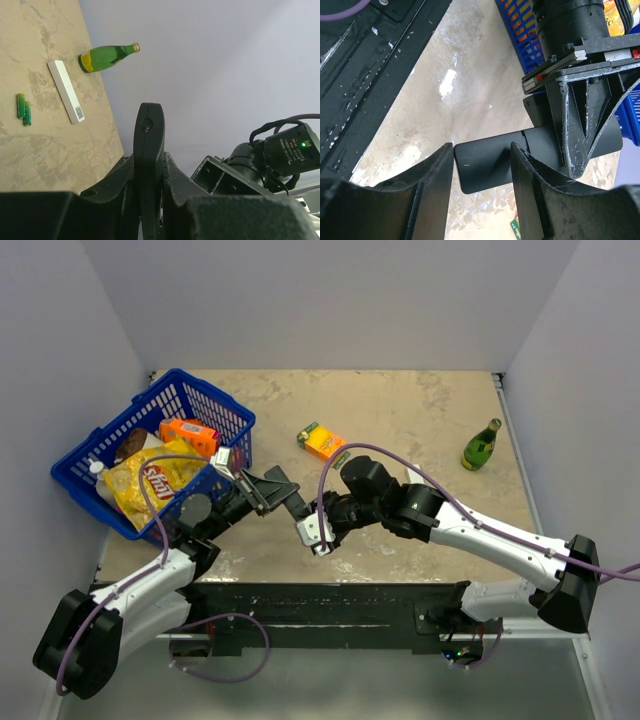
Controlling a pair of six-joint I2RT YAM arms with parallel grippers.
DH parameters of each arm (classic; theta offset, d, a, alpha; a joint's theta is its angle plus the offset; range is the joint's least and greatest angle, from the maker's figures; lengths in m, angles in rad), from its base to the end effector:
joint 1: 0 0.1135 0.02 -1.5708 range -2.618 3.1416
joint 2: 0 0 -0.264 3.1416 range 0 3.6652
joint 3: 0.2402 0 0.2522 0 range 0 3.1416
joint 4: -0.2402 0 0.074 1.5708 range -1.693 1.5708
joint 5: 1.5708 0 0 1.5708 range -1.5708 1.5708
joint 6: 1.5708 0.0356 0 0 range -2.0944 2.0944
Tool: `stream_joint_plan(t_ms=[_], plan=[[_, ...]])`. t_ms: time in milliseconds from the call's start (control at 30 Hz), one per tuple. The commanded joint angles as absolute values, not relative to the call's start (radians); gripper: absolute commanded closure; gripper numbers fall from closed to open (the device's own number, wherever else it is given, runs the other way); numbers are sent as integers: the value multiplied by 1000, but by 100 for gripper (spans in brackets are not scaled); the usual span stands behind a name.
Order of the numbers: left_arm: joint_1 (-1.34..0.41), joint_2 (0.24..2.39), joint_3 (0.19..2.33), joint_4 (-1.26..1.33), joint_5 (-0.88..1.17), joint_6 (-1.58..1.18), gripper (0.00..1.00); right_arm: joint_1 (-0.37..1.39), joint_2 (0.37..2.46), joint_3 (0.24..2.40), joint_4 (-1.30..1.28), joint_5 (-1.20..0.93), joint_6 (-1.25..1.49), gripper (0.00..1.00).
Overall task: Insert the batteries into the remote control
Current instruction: Load the battery cover into the remote control.
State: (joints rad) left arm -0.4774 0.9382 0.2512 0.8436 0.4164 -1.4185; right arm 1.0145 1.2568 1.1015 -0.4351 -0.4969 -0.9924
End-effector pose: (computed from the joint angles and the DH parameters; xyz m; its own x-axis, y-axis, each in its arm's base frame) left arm 0.1680 -0.1031 0.2341 -0.7451 -0.6323 -0.2122 0.2545 0.0246 -0.9668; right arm 0.1320 0.2444 0.3274 0.6395 -0.3655 -0.6764 -0.7686 -0.3259 -0.5505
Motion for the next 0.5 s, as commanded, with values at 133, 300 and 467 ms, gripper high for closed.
stream_joint_plan(t_ms=[133,300,467], plan=[[-503,887,294,940,522,-1488,100,1002,1302,1129,-417,-445,-1008,51],[-520,876,301,922,541,-1486,100,988,1313,1140,-402,-442,-1015,51],[-543,867,301,910,554,-1485,100,968,1318,1147,-388,-446,-1022,51]])
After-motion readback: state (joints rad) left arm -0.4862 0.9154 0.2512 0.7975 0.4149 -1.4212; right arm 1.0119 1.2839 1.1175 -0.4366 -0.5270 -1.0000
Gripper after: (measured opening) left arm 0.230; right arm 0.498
